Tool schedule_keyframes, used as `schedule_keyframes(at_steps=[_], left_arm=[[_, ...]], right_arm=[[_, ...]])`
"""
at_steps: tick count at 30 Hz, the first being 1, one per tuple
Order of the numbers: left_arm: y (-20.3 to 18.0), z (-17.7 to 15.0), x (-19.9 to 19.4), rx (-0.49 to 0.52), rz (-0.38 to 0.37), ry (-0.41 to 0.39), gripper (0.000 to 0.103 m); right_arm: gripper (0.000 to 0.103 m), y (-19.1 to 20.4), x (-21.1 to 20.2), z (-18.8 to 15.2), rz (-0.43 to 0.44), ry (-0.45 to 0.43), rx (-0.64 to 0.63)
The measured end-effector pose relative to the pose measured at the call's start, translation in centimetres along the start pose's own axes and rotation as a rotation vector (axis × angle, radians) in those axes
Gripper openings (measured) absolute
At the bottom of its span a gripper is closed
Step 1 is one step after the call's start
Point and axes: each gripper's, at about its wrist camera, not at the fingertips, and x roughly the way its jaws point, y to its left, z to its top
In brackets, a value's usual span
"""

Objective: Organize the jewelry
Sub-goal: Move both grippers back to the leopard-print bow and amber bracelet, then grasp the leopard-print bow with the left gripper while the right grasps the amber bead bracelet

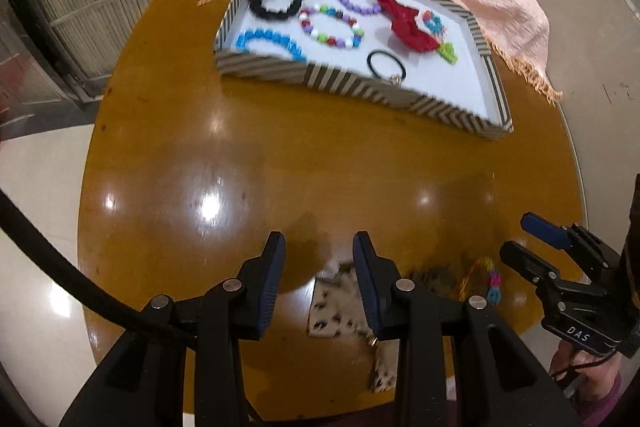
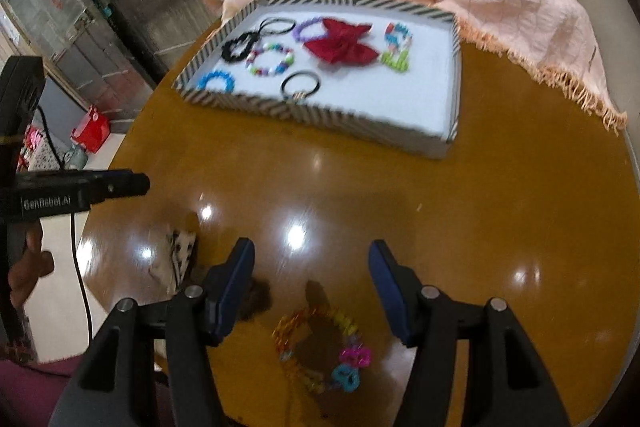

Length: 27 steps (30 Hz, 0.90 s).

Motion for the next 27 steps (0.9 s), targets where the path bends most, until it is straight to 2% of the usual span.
schedule_keyframes(at_steps=[4,9,15,22,27], left_arm=[[0.4,-1.4,0.5,0.014,-0.028,0.039,0.034],[0.4,-2.7,1.3,-0.022,-0.067,0.073,0.035],[0.5,-3.1,1.7,-0.054,-0.075,0.080,0.037],[-1.1,-3.7,2.3,0.033,-0.054,0.089,0.038],[-3.1,-4.1,3.2,0.113,-0.026,0.101,0.039]], right_arm=[[0.062,1.5,1.0,-1.2,0.023,0.036,-0.033],[0.062,3.8,2.5,-2.1,0.046,0.061,-0.074],[0.062,5.0,3.0,-2.3,0.017,0.072,-0.127],[0.062,0.6,0.6,-3.3,-0.068,0.075,-0.071],[0.062,-1.7,0.9,-5.0,-0.126,0.090,-0.029]])
